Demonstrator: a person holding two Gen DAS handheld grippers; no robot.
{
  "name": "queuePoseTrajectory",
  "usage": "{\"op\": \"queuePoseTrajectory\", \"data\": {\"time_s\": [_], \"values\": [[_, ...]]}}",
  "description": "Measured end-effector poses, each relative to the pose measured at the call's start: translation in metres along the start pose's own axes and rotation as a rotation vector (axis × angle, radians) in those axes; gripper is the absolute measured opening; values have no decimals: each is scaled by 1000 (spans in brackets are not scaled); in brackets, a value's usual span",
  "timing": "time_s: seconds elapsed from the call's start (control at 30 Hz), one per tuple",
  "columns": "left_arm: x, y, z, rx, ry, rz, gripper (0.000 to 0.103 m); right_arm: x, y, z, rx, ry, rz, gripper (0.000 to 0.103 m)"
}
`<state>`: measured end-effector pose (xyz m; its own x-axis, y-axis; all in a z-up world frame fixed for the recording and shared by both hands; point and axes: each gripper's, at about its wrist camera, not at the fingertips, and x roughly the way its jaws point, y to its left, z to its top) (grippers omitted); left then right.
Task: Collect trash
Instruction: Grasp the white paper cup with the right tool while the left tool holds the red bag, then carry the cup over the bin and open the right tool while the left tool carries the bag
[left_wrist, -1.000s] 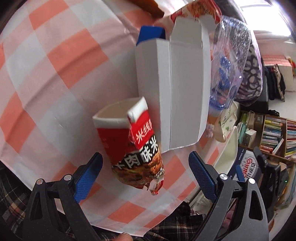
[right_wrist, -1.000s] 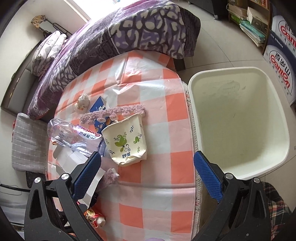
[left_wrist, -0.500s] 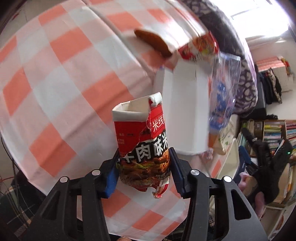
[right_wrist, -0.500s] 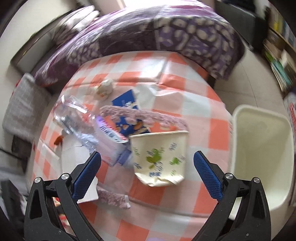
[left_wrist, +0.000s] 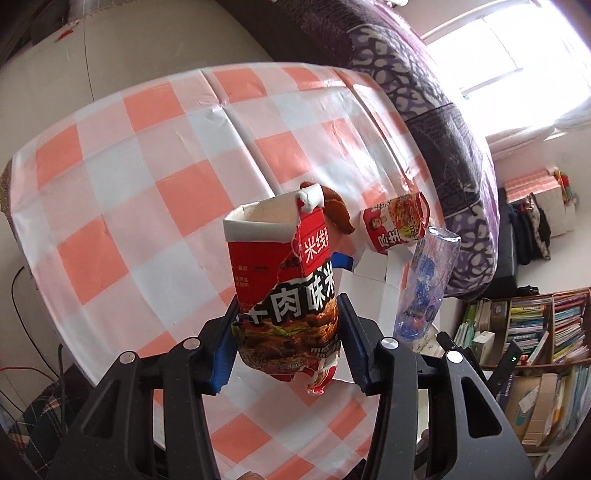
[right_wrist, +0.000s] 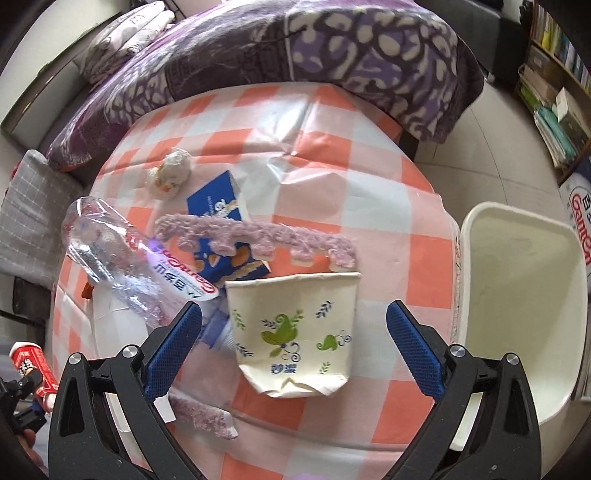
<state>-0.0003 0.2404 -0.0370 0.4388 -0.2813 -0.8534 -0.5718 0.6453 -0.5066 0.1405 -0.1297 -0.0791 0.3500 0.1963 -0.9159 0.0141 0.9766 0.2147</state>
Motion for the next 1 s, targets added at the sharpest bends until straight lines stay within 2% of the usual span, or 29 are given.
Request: {"op": "queuePoseTrajectory", "data": {"time_s": [0.13, 0.27, 0.33, 0.37, 0.53, 0.6, 0.73, 1.0], "values": [[5, 1, 0, 8, 44, -24, 50, 11, 8, -9, -80, 58, -17, 96], [5, -5, -4, 49, 40, -13, 50, 26, 18, -19, -154, 96, -76, 96], [6, -9, -6, 69, 42, -10, 50, 28, 16, -22, -141, 87, -47, 87], [7, -11, -7, 79, 43, -8, 50, 27, 16, -22, -130, 84, -10, 72], [9, -21, -9, 128, 24, -1, 50, 11, 21, -21, -154, 24, -19, 66], [7, -28, -10, 158, -4, 7, 50, 2, 20, -21, -144, -4, -10, 66], [0, -49, -13, 240, -108, 40, 50, -23, 22, -19, -126, -82, 8, 66], [-4, -96, -30, 384, -303, 85, 50, -78, 17, -20, -113, -298, -16, 67]]}}
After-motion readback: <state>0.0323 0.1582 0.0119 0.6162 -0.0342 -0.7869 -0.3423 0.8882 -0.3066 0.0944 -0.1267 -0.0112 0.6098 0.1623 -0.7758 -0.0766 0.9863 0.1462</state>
